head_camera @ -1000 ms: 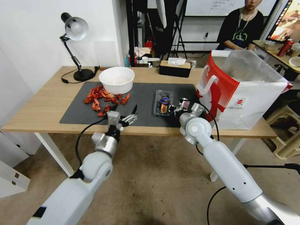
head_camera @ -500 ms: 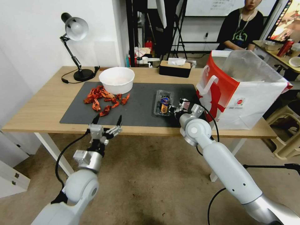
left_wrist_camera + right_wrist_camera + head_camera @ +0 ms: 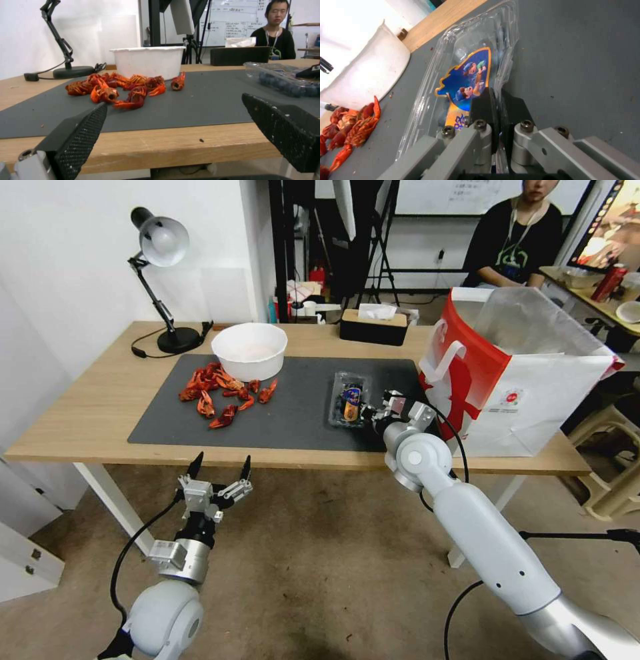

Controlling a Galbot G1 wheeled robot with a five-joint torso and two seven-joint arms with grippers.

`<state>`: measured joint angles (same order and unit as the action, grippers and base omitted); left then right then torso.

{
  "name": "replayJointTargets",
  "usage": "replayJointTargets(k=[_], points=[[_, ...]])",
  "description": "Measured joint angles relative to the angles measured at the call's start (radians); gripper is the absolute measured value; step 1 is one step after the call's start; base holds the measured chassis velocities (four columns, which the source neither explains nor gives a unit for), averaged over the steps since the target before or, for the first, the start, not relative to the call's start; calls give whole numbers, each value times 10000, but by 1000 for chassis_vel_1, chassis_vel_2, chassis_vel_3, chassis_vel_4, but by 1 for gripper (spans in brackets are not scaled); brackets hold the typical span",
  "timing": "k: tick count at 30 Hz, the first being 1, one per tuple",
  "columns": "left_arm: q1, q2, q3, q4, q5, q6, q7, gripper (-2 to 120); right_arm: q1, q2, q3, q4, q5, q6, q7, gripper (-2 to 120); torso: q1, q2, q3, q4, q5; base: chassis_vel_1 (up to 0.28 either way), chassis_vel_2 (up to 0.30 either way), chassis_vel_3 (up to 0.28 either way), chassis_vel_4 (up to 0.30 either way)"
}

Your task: Close the takeout container lid, then place the container into the takeout bag.

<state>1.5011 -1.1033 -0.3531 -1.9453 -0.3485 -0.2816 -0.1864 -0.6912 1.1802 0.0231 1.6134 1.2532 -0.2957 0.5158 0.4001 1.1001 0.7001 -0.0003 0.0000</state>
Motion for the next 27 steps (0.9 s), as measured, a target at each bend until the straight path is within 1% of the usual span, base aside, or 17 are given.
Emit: replayJointTargets(k=[6,15,22,27], points=[[6,82,-89,-4,21,9,-23,100,-8,4,117,245,170,-23,29,0,0,-3,0,-1,0,0,0,0,0],[52,134,-128,-23,27,62,-69,100,156,-159,529,1117,699,-63,133,0,1,-3,1,2,0,0,0,0,0],[27,139,-116,-27,28,103,-82,100,570,-605,1217,2634,1250,-227,463,0,0,-2,0,3,0,0,0,0,0],[1,140,-111,-34,29,128,-88,100,773,-809,1535,3104,1359,-327,644,0,0,-2,-1,3,0,0,0,0,0]])
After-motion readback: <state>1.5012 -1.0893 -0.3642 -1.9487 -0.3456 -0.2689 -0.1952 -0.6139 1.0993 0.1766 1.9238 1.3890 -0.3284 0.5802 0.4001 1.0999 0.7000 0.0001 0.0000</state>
